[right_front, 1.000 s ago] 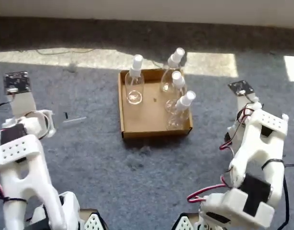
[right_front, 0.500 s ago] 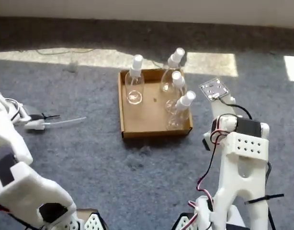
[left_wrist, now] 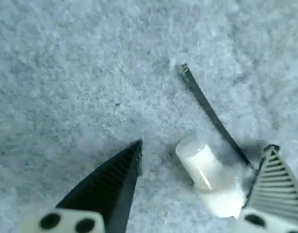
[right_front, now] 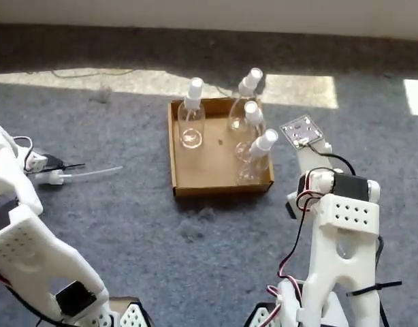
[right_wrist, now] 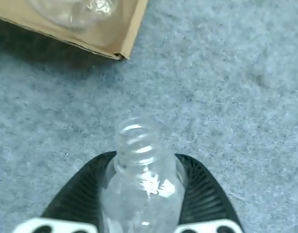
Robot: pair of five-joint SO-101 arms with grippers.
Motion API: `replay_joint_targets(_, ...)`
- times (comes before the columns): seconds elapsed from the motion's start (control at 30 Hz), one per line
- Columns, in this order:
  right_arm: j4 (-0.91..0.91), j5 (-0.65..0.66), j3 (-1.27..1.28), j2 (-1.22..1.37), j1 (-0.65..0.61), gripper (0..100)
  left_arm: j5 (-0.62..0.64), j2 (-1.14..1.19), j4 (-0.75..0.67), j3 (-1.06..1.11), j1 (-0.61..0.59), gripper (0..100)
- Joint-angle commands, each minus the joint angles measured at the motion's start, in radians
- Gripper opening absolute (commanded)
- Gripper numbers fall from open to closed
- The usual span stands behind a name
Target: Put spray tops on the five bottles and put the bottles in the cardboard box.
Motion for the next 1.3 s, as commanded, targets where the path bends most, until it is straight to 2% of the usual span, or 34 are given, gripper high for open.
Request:
replay_joint_targets(0.0, 0.005, -0.005, -0.008, -0.028, -0.008, 0.3, -0.029, -0.012, 0.069, -0.047, 0.059, 34)
replay_joint_targets(0.13, 0.005, -0.006, -0.008, -0.028, -0.008, 0.3, -0.043, -0.005, 0.095, -0.045, 0.105, 29)
replay_joint_targets(0.53, 0.005, -0.005, -0.007, -0.03, -0.008, 0.3, -0.048, -0.013, 0.089, -0.081, 0.101, 1)
replay_joint_targets(0.6, 0.005, -0.005, -0.007, -0.03, -0.008, 0.3, -0.069, -0.013, 0.091, -0.108, 0.101, 0)
replay_joint_targets(0.8, 0.005, -0.005, -0.007, -0.03, -0.008, 0.3, -0.327, -0.013, 0.244, -0.237, 0.108, 0)
replay_joint_targets(1.0, 0.005, -0.009, -0.007, -0.03, -0.008, 0.3, -0.752, -0.013, 0.48, -0.427, 0.186, 0)
replay_joint_targets(1.1, 0.005, -0.009, -0.005, -0.03, -0.008, 0.3, -0.836, -0.025, 0.496, -0.412, 0.245, 0)
replay_joint_targets(1.27, 0.004, -0.009, 0.024, -0.03, -0.008, 0.3, -0.941, -0.163, 0.486, -0.219, 0.375, 0)
